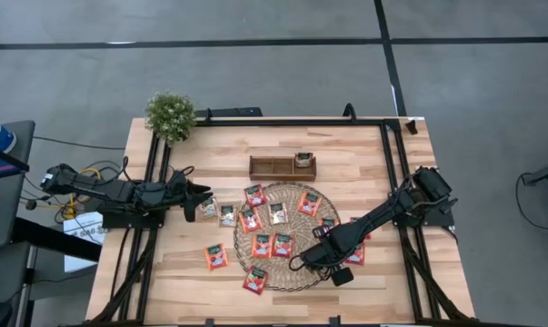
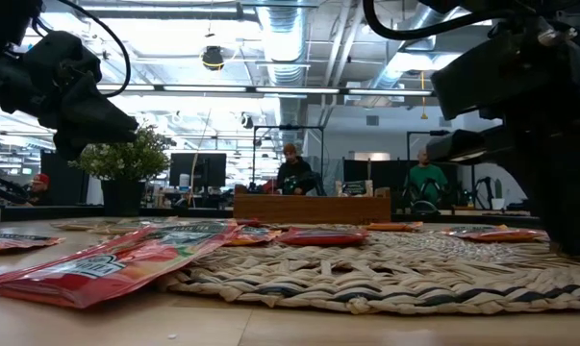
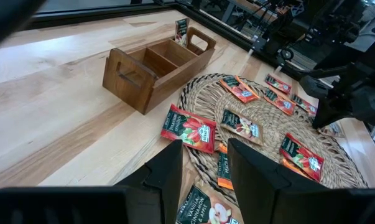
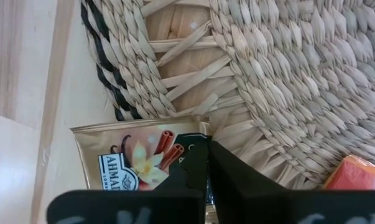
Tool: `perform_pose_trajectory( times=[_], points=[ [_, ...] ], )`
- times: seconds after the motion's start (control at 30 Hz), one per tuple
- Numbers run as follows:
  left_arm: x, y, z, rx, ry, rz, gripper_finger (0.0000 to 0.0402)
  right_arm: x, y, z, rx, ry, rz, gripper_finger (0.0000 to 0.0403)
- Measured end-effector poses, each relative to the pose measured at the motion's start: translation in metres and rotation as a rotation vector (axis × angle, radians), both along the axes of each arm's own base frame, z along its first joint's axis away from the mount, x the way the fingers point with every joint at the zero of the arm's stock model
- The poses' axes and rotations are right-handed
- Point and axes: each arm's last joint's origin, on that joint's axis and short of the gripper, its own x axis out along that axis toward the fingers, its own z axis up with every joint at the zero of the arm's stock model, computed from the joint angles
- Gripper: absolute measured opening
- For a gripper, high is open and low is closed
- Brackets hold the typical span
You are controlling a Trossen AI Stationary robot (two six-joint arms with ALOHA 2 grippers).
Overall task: Pick & Place Tea
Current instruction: Put the brown tea bag into the right section of the wooden organizer
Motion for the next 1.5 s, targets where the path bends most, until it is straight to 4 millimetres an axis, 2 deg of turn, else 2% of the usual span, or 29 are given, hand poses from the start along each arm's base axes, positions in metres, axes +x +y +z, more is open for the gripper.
perform_pose_trajectory(
  times=[0.5,0.67,0.9,1.0,1.27,1.5],
  points=[
    [0.0,0.0,0.0,-0.001,0.0,-0.002,0.0119,0.019,-0.01,0.058,-0.145,-0.006,-0.047,0.0],
    [0.0,0.0,0.0,-0.004,0.0,-0.014,0.0119,0.027,-0.022,0.08,-0.345,-0.08,-0.091,0.0],
    [0.0,0.0,0.0,-0.005,0.0,-0.015,0.0119,0.045,-0.069,0.102,-0.784,-0.292,-0.291,0.0001],
    [0.0,0.0,0.0,-0.005,0.0,-0.015,0.0119,0.051,-0.094,0.104,-0.894,-0.307,-0.337,0.0001],
    [0.0,0.0,0.0,-0.004,0.001,-0.015,0.0119,0.06,-0.153,0.104,-0.93,-0.2,-0.368,0.0],
    [0.0,0.0,0.0,-0.005,0.001,-0.016,0.0119,0.064,-0.174,0.103,-0.893,-0.159,-0.31,0.0]
  ],
)
